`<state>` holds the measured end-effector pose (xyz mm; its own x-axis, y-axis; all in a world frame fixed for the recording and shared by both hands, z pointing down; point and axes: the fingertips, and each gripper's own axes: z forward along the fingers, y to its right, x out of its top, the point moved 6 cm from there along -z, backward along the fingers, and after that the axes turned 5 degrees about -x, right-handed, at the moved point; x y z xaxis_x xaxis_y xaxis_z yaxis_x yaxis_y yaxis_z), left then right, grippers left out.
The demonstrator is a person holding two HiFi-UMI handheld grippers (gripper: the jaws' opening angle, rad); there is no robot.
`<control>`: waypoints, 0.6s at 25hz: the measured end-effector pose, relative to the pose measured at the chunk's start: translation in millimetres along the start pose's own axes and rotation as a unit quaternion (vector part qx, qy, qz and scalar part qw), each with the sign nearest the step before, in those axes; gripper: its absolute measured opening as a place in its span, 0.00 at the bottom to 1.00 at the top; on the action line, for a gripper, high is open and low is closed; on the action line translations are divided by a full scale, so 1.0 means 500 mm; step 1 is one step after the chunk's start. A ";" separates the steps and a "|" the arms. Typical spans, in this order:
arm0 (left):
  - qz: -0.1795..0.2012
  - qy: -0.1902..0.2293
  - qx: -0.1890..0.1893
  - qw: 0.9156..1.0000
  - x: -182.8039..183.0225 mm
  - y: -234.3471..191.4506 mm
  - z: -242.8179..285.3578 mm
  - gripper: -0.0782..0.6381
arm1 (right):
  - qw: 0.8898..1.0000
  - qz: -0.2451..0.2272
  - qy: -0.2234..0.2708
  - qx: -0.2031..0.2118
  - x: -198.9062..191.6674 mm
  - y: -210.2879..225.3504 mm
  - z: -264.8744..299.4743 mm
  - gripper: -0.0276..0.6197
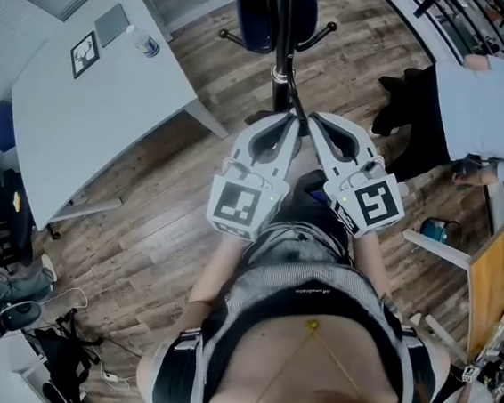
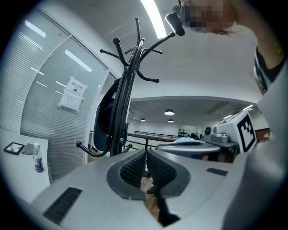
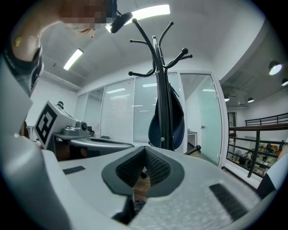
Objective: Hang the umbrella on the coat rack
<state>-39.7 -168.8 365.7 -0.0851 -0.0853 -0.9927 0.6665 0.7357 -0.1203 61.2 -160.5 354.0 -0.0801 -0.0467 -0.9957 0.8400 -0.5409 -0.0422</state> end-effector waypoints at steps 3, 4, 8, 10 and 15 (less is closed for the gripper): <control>-0.002 -0.002 -0.001 1.000 -0.005 -0.002 -0.001 0.13 | 1.000 0.005 0.003 0.000 -0.001 0.001 0.001 0.05; -0.003 -0.003 -0.002 1.000 -0.006 -0.002 -0.002 0.13 | 1.000 0.005 0.003 0.000 0.000 0.000 0.001 0.05; -0.003 -0.005 -0.004 1.000 -0.004 -0.005 -0.006 0.13 | 1.000 0.006 0.003 0.003 0.002 -0.003 0.001 0.05; -0.003 -0.007 -0.003 1.000 -0.004 -0.007 -0.007 0.13 | 1.000 0.006 0.001 0.002 0.000 -0.004 0.001 0.05; 0.000 -0.016 -0.003 1.000 -0.010 -0.009 -0.006 0.13 | 1.000 -0.009 -0.015 0.000 -0.011 -0.007 0.001 0.05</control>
<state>-44.6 -169.6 371.0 -0.0616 -0.1069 -0.9924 0.6614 0.7402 -0.1208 58.2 -158.7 359.8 -0.1116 -0.0623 -0.9918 0.8379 -0.5425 -0.0602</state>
